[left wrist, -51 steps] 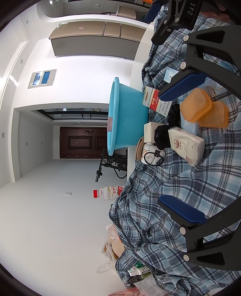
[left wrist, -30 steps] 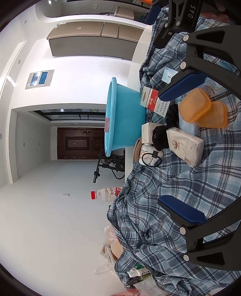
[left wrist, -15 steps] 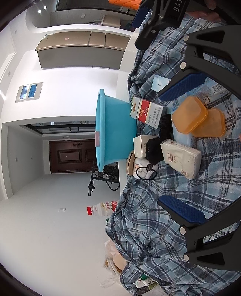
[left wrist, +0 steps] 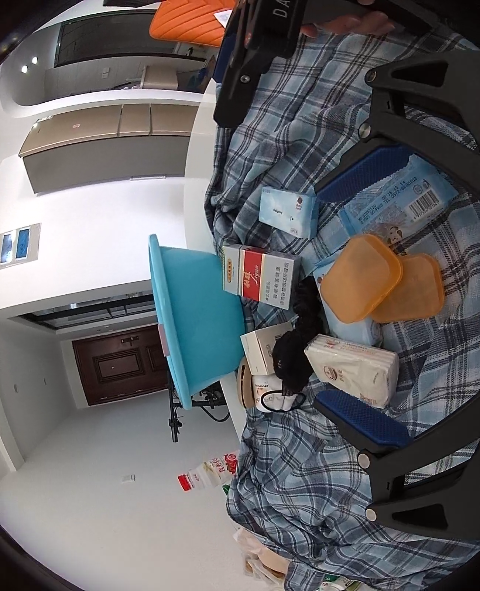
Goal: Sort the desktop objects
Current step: 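Move the left tool toward the orange soap box on the cloth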
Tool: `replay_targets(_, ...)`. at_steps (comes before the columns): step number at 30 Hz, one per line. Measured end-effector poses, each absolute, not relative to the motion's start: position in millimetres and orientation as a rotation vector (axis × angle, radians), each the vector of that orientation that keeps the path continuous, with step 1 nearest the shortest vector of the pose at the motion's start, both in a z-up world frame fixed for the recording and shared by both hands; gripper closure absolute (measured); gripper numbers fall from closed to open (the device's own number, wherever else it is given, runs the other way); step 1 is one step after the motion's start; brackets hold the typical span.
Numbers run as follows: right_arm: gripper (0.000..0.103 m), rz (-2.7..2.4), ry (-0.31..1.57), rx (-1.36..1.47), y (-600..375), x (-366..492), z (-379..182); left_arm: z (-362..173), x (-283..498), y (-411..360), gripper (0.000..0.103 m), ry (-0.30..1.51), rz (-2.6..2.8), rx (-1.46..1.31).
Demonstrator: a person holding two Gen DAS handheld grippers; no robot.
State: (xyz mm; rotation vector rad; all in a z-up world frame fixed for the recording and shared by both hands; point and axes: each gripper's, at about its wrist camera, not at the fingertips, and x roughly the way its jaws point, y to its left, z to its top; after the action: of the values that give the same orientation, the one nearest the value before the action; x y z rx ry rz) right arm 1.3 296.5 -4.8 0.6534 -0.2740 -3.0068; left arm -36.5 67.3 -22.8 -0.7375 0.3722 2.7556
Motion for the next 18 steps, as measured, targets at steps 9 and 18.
replay_targets(9, 0.000, -3.024, -0.251, 0.657, 294, 2, -4, -41, -55, 85, 0.000, 0.505, 2.698, -0.916)
replay_targets(18, 0.000, -3.030, -0.230, 0.658, 292, 2, -3, -50, -72, 73, 0.000, 0.388, 2.648, -1.039)
